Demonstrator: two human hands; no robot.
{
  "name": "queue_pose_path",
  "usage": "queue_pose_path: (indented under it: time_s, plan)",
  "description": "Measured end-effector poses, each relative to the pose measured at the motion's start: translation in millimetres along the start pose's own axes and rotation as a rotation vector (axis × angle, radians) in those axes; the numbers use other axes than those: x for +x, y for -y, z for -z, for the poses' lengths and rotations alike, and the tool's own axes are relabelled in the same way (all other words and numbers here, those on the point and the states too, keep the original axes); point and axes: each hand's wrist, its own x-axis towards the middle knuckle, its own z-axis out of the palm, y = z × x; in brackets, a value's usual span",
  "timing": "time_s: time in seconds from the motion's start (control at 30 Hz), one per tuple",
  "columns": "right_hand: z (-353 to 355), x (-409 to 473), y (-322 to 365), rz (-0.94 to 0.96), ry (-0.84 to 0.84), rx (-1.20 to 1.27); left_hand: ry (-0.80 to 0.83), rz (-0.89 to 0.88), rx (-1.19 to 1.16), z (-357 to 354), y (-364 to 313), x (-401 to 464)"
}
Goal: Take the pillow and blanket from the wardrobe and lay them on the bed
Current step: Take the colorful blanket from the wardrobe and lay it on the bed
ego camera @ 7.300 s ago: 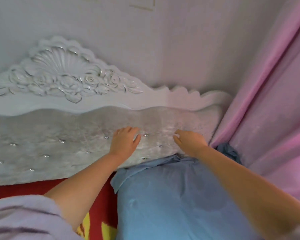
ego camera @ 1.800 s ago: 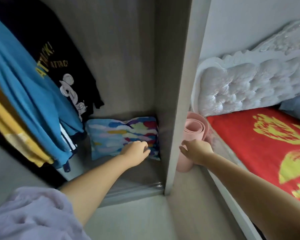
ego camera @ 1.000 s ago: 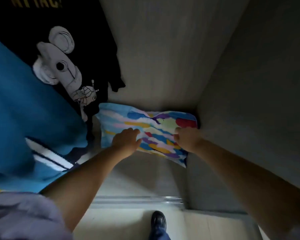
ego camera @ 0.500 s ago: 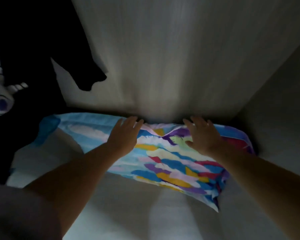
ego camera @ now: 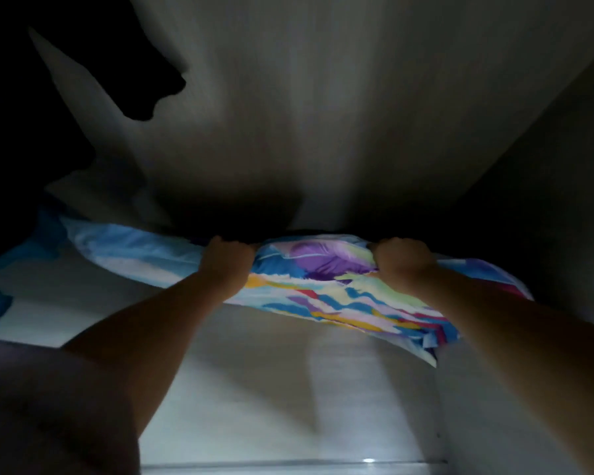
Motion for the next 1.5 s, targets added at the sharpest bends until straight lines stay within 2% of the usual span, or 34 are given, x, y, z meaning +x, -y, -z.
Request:
queue_pose_path:
  time_s: [0.13, 0.3, 0.57, 0.67, 0.8, 1.0, 1.5]
  plan:
    - [25.3, -38.4, 11.4, -0.028, 0.084, 0.039, 0.091, -0.063, 0.088, 35.4, 17.7, -30.0]
    - [72.3, -107.3, 11.2, -0.138, 0.093, 0.185, 0.14, -0.19, 0.095, 99.7, 35.8, -67.8]
    - [101.0, -283.6, 40.7, -0.296, 0.177, 0.329, 0.149, -0.447, 0.004, 165.6, 22.1, -179.2]
    - [113.0, -353.2, 53.6, -0.371, 0.204, 0.353, 0.203, -0.508, -0.015, 188.9, 8.4, -225.3]
    - [119.5, -451.5, 59.2, -0.503, 0.218, 0.397, 0.266, -0.587, -0.029, 222.0, -28.9, -287.7]
    - [124.4, -586.4, 51.4, -0.628, 0.26, 0.412, 0.201, -0.734, 0.036, 259.9, -94.2, -371.6]
    - [124.7, -952.7, -33.3, -0.98, 0.163, 0.295, 0.11, -1.001, 0.052, 395.0, -339.7, -611.3]
